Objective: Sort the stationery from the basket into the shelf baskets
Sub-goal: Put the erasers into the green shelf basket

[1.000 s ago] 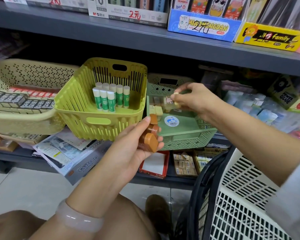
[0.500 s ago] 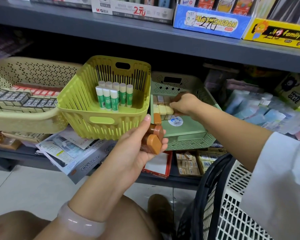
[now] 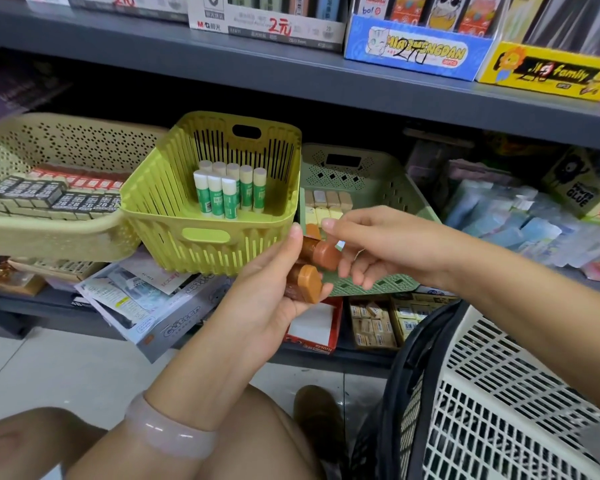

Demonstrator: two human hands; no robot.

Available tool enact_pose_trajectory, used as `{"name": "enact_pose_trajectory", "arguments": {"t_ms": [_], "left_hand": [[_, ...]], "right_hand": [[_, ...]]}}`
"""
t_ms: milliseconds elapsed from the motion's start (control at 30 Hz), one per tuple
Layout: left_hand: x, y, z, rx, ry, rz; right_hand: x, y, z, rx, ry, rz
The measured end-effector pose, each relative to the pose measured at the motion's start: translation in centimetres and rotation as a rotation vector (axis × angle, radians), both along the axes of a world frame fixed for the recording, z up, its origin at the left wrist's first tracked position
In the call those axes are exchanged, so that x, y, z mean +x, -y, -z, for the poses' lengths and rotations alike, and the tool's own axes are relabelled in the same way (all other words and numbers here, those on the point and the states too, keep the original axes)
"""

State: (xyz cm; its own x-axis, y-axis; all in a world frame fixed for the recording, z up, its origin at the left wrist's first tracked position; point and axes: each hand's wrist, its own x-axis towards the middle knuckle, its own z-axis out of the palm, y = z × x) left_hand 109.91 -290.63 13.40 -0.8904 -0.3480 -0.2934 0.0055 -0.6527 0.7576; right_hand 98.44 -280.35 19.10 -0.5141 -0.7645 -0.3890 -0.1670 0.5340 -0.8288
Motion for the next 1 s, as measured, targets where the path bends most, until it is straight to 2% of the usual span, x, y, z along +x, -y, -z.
{"name": "enact_pose_trajectory", "arguments": {"t_ms": [67,133,300,367,433,500,567,700,1000], "left_hand": [[0.0,-0.1,-0.1,0.001,-0.029,0.006],[0.0,-0.1,-0.2,0.014,-0.024,-0.008],[-0.1,-0.1,-0.3,0.062,0.019,-0.022],[-0.1,-0.2,-0.4,0.083,0.043,-0.039],[-0.2,-0.2,-0.6,0.11,0.072,-0.069],[-0.2,0.0,-0.7,0.134,0.093,-0.089],[-0.1,0.2,-0.8,0.158,0.103,-0.094],[0.1,0.6,-0.8,0.178,0.08,-0.048],[0.3,0.8,-0.7,0.234,-0.003,0.015]], "right_hand": [[0.2,-0.1,0.1,-0.04,0.044,0.015],[0.2,-0.4,0.2,-0.095,0.007,-0.023],[0.5,-0.8,0.3,-0.221,-0.354,-0.238],[0.0,-0.6,0.5,-0.296,-0.376,-0.192],[-1.4,-0.2,0.8,-0.33,-0.357,-0.008],[-3.5,0.4,1.4,-0.265,-0.4,0.217],[-5.4,1.1,2.3,-0.097,-0.459,0.344],[-6.9,3.1,4.4,0.193,-0.438,0.286],[-6.2,4.7,5.1,0.244,-0.422,0.174]]}}
